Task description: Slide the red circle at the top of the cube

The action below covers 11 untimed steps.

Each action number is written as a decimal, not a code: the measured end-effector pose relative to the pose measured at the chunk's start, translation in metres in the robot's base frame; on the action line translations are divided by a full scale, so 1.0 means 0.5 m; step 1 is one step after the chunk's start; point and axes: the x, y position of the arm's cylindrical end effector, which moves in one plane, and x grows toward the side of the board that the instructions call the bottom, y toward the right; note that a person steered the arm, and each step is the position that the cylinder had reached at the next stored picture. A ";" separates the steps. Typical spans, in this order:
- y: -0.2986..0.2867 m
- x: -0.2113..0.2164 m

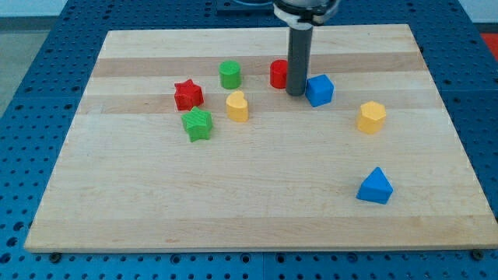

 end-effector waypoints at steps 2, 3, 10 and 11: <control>0.099 0.000; 0.118 0.000; -0.175 -0.041; -0.175 -0.046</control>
